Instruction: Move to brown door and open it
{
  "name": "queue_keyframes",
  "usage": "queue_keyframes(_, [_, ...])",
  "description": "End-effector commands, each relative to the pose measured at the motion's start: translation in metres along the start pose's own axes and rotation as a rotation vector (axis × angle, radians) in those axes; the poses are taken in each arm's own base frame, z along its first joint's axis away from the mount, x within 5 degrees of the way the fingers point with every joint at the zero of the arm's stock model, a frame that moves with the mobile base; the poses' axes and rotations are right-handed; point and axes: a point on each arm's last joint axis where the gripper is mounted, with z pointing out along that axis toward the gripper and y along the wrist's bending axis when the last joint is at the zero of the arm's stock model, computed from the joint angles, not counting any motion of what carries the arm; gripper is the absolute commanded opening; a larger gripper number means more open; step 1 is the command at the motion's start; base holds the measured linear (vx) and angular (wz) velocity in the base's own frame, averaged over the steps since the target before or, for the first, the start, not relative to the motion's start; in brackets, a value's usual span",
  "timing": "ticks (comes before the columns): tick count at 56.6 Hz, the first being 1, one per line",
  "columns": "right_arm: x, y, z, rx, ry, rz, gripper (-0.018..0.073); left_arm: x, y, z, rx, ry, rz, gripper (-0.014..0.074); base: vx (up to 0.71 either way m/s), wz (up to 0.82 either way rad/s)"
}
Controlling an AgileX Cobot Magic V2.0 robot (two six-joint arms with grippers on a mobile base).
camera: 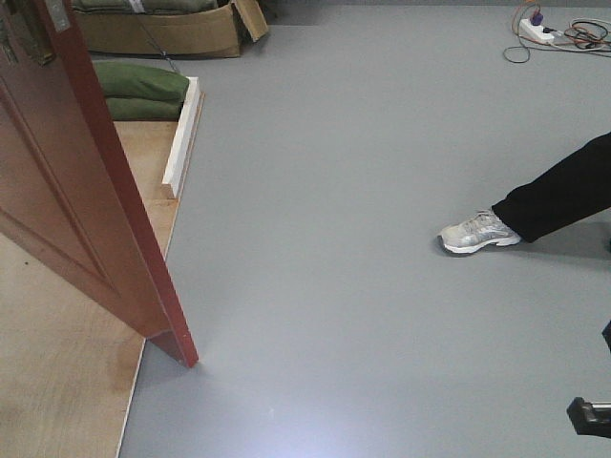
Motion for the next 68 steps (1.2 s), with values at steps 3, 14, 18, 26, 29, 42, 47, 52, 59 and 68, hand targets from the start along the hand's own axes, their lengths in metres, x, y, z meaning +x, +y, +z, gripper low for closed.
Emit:
queue_keyframes(3, [-0.0060, -0.0006, -0.0005, 0.008, -0.087, -0.005, 0.0000, -0.0094, -0.0314, -0.0152, 0.079, -0.055, 0.005, -0.0004, 0.06, -0.06])
queue_keyframes(14, [-0.0060, -0.0006, -0.0005, 0.008, -0.087, -0.005, 0.0000, -0.0094, -0.0314, -0.0152, 0.079, -0.055, 0.005, -0.0004, 0.07, -0.07])
queue_keyframes(18, [-0.0060, -0.0006, -0.0005, 0.008, -0.087, -0.005, 0.0000, -0.0094, -0.0314, -0.0152, 0.079, -0.055, 0.005, -0.0004, 0.08, -0.07])
queue_keyframes(26, [-0.0060, -0.0006, -0.0005, 0.008, -0.087, -0.005, 0.0000, -0.0094, -0.0314, -0.0152, 0.079, -0.055, 0.005, -0.0004, 0.09, -0.07])
queue_keyframes(29, [-0.0060, -0.0006, -0.0005, 0.008, -0.087, -0.005, 0.0000, -0.0094, -0.0314, -0.0152, 0.079, -0.055, 0.005, -0.0004, 0.10, -0.07])
queue_keyframes(42, [-0.0060, -0.0006, -0.0005, 0.008, -0.087, -0.005, 0.0000, -0.0095, -0.0314, -0.0152, 0.079, -0.056, 0.005, -0.0004, 0.09, -0.04])
queue_keyframes(47, [-0.0060, -0.0006, -0.0005, 0.008, -0.087, -0.005, 0.0000, -0.0095, -0.0314, -0.0152, 0.079, -0.056, 0.005, -0.0004, 0.09, -0.01])
queue_keyframes(52, [-0.0060, -0.0006, -0.0005, 0.008, -0.087, -0.005, 0.0000, -0.0095, -0.0314, -0.0152, 0.079, -0.056, 0.005, -0.0004, 0.09, -0.02])
queue_keyframes(59, [-0.0060, -0.0006, -0.0005, 0.008, -0.087, -0.005, 0.0000, -0.0095, -0.0314, -0.0152, 0.079, -0.056, 0.005, -0.0004, 0.09, -0.04])
queue_keyframes(68, [-0.0060, -0.0006, -0.0005, 0.008, -0.087, -0.005, 0.0000, -0.0095, -0.0314, -0.0152, 0.079, -0.056, 0.005, -0.0004, 0.10, -0.04])
